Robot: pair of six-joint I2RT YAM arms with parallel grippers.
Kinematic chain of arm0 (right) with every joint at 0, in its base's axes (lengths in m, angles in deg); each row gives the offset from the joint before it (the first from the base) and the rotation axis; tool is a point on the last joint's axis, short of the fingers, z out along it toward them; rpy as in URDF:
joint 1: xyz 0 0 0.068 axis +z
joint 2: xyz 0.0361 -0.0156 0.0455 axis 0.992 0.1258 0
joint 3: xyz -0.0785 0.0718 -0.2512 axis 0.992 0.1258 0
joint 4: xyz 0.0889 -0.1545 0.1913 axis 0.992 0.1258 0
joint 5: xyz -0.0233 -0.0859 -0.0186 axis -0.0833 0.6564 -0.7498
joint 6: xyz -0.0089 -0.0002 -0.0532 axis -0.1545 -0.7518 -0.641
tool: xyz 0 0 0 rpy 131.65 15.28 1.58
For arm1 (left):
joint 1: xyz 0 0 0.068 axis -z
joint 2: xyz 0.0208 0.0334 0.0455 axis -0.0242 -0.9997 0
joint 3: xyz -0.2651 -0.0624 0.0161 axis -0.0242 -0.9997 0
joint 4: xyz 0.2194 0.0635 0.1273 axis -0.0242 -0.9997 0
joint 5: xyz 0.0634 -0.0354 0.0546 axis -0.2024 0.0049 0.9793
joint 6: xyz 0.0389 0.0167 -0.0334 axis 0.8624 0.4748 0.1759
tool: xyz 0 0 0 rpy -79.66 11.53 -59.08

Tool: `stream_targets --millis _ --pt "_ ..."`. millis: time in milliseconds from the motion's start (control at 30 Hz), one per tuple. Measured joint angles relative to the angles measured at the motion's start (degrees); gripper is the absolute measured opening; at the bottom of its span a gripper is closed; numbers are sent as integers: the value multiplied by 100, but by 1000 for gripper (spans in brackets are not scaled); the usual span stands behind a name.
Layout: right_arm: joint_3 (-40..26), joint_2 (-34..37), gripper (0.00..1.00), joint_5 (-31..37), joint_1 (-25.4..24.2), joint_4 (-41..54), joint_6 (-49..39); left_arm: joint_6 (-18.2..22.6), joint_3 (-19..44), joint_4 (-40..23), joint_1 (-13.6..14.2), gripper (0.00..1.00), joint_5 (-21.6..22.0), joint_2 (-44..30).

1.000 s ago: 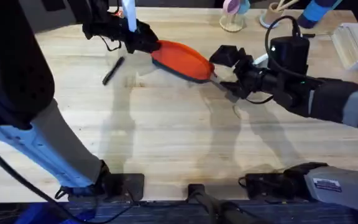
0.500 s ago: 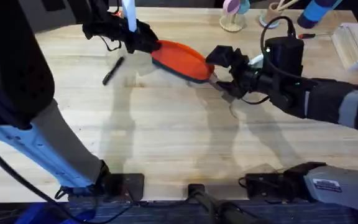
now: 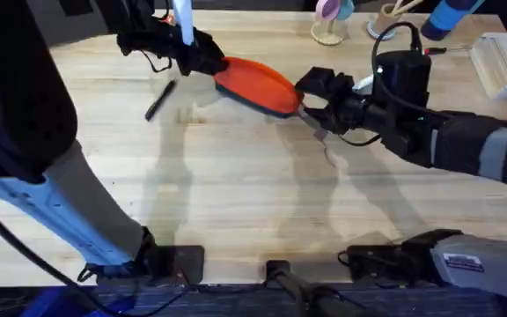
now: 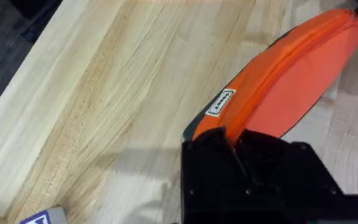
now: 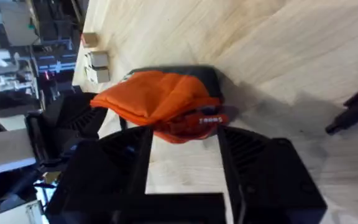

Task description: Unzip the bag, pick up the pens from the table one at a time and place them inside, then zip the bag closed.

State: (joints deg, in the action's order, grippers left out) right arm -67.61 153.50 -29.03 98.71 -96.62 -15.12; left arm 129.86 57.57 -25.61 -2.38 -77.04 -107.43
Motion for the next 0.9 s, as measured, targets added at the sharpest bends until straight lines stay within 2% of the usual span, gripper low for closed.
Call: stream_targets --millis 267,433,733,833,900 --pt "0 0 521 9 2 -51 60 2 0 -2 1 43 0 -1" --pt "0 0 498 55 13 -90 61 2 0 -2 2 43 0 0" --pt "0 0 661 209 58 -131 63 2 0 -2 0 43 2 -1" --pt "0 66 666 289 169 -236 66 2 0 -2 0 43 2 -1" --pt "0 193 606 314 244 -426 110 2 0 -2 0 43 2 -2"
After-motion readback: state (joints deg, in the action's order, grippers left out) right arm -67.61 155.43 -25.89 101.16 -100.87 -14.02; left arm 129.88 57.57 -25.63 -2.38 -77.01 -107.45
